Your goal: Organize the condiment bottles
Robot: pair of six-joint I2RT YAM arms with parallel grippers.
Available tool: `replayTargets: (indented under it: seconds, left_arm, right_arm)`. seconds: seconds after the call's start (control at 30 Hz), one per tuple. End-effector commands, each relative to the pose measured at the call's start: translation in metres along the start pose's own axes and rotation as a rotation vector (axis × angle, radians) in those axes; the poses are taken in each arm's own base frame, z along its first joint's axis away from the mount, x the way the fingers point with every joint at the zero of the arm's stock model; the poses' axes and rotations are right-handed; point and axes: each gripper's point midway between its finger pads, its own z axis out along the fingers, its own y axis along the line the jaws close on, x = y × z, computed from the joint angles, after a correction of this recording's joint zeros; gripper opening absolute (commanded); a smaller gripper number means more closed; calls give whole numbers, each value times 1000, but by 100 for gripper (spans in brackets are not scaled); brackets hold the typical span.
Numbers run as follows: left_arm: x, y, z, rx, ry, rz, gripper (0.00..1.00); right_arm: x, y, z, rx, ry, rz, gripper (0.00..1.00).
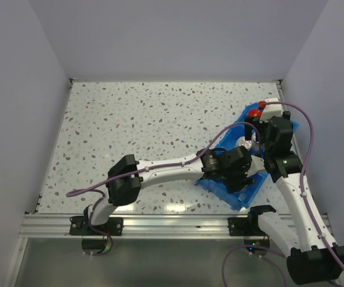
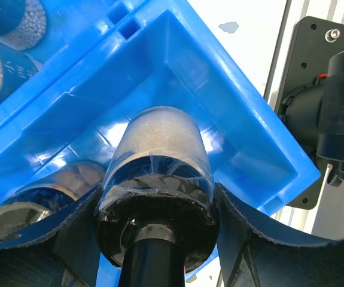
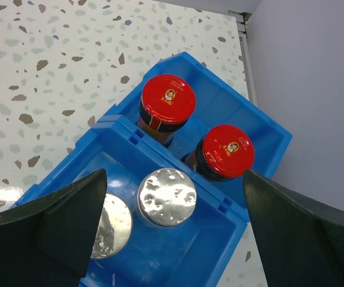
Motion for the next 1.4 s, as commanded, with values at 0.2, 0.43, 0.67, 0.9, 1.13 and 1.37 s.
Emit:
replayTargets:
  seconds: [0.2, 0.43, 0.67, 0.9, 1.13, 1.37]
  left_arm:
    - [-36, -11, -1, 30, -120, 26, 63]
    - [-44, -15, -6, 41, -150, 17, 81]
    - [-58, -23, -23, 57, -195, 16, 100]
    - [-83, -27, -71, 44, -295, 24, 100]
    - [-72, -4, -130, -89, -361, 51, 100]
    - [-41, 39, -183, -251, -394, 27, 100]
  right_arm:
    - [-15, -2, -1, 14, -61, 29, 99]
    - [-17, -4, -3, 16, -70, 30, 99]
    - [-17, -4, -3, 18, -71, 30, 99]
    - [-16, -7, -2, 28, -68, 30, 99]
    - [-17, -11, -4, 39, -71, 31, 99]
    - [-13, -11, -1, 24, -58, 37, 99]
